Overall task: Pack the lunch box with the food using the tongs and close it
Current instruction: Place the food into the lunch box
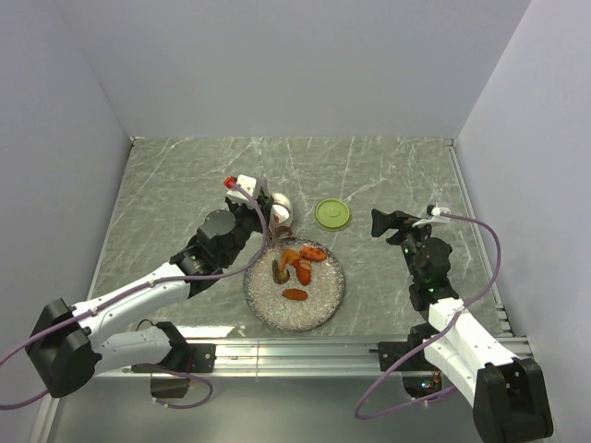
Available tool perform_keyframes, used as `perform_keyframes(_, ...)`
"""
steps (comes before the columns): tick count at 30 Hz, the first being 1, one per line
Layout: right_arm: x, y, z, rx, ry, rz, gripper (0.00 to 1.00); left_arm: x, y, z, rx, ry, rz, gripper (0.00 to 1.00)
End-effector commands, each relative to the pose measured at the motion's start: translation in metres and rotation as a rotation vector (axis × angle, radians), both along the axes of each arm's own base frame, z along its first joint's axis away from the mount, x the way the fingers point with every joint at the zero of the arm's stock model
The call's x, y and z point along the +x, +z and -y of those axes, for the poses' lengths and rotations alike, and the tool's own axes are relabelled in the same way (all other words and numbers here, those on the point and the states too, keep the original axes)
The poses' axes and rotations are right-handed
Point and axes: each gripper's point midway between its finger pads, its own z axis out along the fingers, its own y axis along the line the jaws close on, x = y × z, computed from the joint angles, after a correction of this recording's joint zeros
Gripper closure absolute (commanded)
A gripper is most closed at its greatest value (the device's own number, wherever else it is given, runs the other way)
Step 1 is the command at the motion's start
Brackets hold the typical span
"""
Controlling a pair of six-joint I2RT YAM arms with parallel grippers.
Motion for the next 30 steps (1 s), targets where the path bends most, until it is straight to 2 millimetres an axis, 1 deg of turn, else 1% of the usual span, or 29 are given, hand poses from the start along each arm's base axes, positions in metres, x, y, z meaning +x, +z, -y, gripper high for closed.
perform_keyframes(1,0.004,0.028,-0.002,0.009,0.007,0.076,0.02,0.013,0.055,-0.010,-0.055,0.064,0.104,0.83)
perform_keyframes(3,0.004,0.028,-0.002,0.010,0.007,0.077,0.02,0.019,0.063,-0.010,-0.052,0.074,0.114,0.83)
perform_keyframes(4,0.004,0.027,-0.002,0.009,0.005,0.074,0.02,0.023,0.067,-0.013,-0.055,0.086,0.123,0.82)
perform_keyframes(6,0.004,0.028,-0.002,0.009,0.005,0.077,0.02,0.028,0.070,-0.013,-0.050,0.084,0.128,0.82)
perform_keyframes(7,0.003,0.027,-0.002,0.011,0.007,0.076,0.02,0.031,0.075,-0.014,-0.057,0.088,0.134,0.82)
perform_keyframes(8,0.003,0.027,-0.002,0.011,0.007,0.074,0.02,0.037,0.077,-0.019,-0.059,0.105,0.137,0.82)
perform_keyframes(11,0.003,0.027,-0.002,0.011,0.007,0.074,0.02,0.049,0.075,-0.024,-0.056,0.122,0.130,0.82)
perform_keyframes(12,0.003,0.027,-0.002,0.010,0.005,0.072,0.02,0.054,0.072,-0.021,-0.048,0.115,0.121,0.82)
perform_keyframes(14,0.003,0.026,-0.001,0.013,0.004,0.072,0.02,0.062,0.069,-0.023,-0.043,0.123,0.118,0.82)
perform_keyframes(15,0.002,0.027,-0.002,0.012,0.007,0.074,0.02,0.066,0.064,-0.021,-0.036,0.123,0.113,0.82)
perform_keyframes(21,0.000,0.025,-0.002,0.015,0.007,0.072,0.02,0.084,0.065,-0.016,-0.029,0.109,0.125,0.82)
perform_keyframes(23,-0.002,0.025,-0.005,0.015,0.027,0.072,0.02,0.087,0.064,-0.016,-0.027,0.109,0.121,0.82)
perform_keyframes(26,-0.003,0.022,-0.004,0.017,0.026,0.064,0.02,0.095,0.057,-0.018,-0.022,0.121,0.106,0.77)
perform_keyframes(29,-0.006,0.022,-0.004,0.019,0.026,0.068,0.02,0.098,0.054,-0.020,-0.011,0.128,0.099,0.66)
perform_keyframes(30,-0.007,0.021,-0.003,0.021,0.023,0.068,0.02,0.099,0.052,-0.021,-0.009,0.131,0.096,0.59)
